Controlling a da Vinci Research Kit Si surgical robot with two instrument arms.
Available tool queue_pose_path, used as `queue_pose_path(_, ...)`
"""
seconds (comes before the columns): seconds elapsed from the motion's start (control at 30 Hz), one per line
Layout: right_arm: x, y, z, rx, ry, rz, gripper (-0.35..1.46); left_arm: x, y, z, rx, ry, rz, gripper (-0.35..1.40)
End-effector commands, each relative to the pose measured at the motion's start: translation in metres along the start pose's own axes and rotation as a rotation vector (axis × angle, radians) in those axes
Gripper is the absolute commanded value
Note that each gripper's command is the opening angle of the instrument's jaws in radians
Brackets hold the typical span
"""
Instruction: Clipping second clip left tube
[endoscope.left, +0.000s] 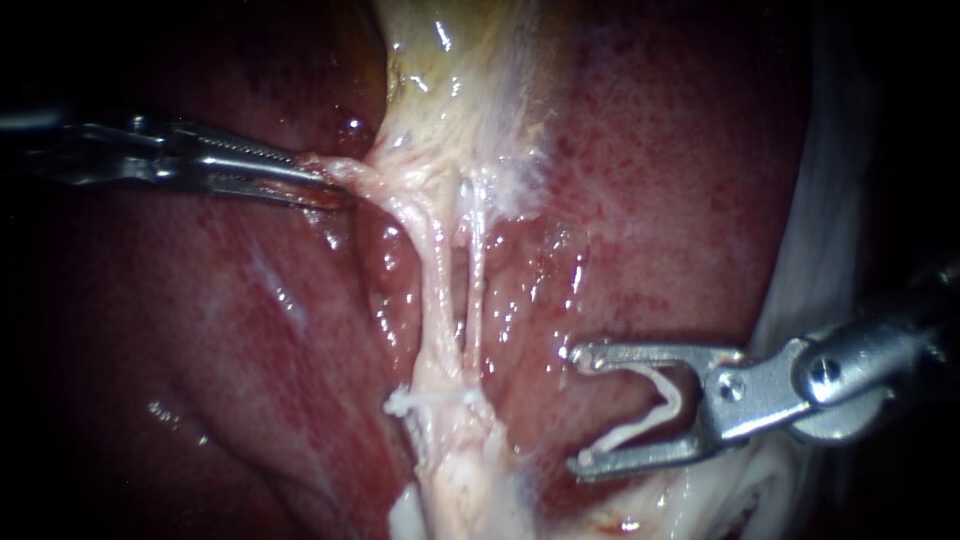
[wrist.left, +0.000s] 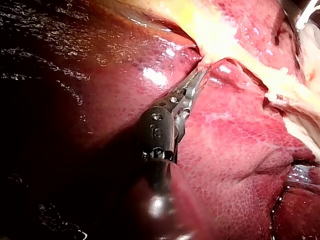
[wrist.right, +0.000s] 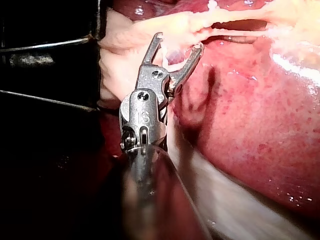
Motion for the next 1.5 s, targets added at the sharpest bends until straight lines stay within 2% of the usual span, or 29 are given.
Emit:
queue_pose_path(0.03,0.0000,0.0000,0.0000,0.000,0.000,0.000,0.50,0.0000,0.0000,-0.0003,-0.002,0.000,0.000,-0.35)
queue_pose_path(0.1,0.0000,0.0000,0.0000,0.000,0.000,0.000,0.50,0.0001,0.0002,-0.0013,-0.009,-0.001,0.000,-0.35)
queue_pose_path(0.2,0.0000,0.0000,0.0000,0.000,0.000,0.000,0.50,0.0010,0.0003,-0.0036,0.004,-0.001,-0.006,-0.35)
queue_pose_path(0.37,0.0000,0.0000,0.0001,0.002,0.000,0.000,0.50,0.0034,0.0009,-0.0083,0.022,0.038,-0.031,-0.35)
queue_pose_path(0.53,0.0001,0.0001,0.0002,0.005,0.000,0.001,0.50,0.0049,0.0016,-0.0108,0.039,0.049,-0.023,-0.35)
queue_pose_path(0.73,0.0009,0.0005,0.0018,0.047,0.005,0.006,0.50,0.0049,0.0017,-0.0110,0.041,0.055,-0.025,-0.35)
queue_pose_path(0.83,0.0017,0.0012,0.0038,0.095,0.009,0.077,0.50,0.0049,0.0019,-0.0110,0.042,0.055,-0.020,-0.35)
queue_pose_path(1.0,0.0029,0.0026,0.0071,0.115,0.009,0.184,0.50,0.0051,0.0025,-0.0108,0.047,0.056,-0.016,-0.35)
queue_pose_path(1.17,0.0036,0.0040,0.0095,0.107,0.010,0.246,0.50,0.0053,0.0029,-0.0106,0.053,0.057,-0.018,-0.35)
queue_pose_path(1.33,0.0034,0.0056,0.0113,0.103,0.008,0.320,0.50,0.0053,0.0030,-0.0105,0.051,0.056,-0.012,-0.35)
queue_pose_path(1.5,0.0023,0.0070,0.0124,0.096,0.005,0.372,0.50,0.0054,0.0031,-0.0105,0.052,0.056,-0.013,-0.35)
